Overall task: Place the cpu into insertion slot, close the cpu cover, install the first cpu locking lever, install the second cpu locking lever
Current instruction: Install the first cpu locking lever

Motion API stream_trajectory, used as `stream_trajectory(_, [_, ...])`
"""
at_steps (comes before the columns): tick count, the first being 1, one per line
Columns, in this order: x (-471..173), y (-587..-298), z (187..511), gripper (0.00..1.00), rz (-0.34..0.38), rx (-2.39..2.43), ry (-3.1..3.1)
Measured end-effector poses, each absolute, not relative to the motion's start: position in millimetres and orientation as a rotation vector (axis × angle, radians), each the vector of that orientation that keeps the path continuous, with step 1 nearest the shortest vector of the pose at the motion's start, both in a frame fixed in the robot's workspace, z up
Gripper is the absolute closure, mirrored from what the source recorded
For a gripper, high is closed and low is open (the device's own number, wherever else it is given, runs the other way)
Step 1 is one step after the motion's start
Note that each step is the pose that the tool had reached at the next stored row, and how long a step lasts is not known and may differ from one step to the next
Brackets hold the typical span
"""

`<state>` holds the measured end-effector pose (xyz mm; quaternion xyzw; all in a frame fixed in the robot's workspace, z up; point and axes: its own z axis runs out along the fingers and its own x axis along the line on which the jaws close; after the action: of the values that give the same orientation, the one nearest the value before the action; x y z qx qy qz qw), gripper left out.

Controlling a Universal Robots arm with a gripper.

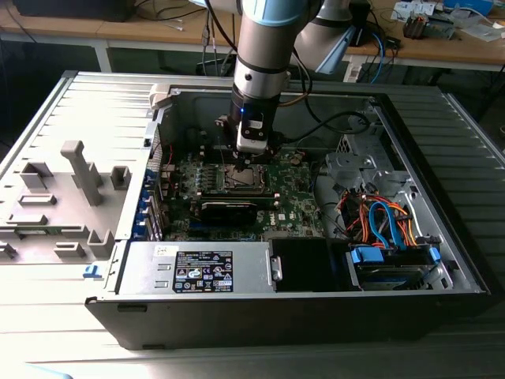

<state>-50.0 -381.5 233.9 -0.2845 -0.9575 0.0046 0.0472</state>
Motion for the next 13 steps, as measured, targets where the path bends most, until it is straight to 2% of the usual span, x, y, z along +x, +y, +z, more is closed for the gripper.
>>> stream_trajectory(13, [-50.0, -381.5, 233.9, 0.89, 0.014, -0.858, -2.924])
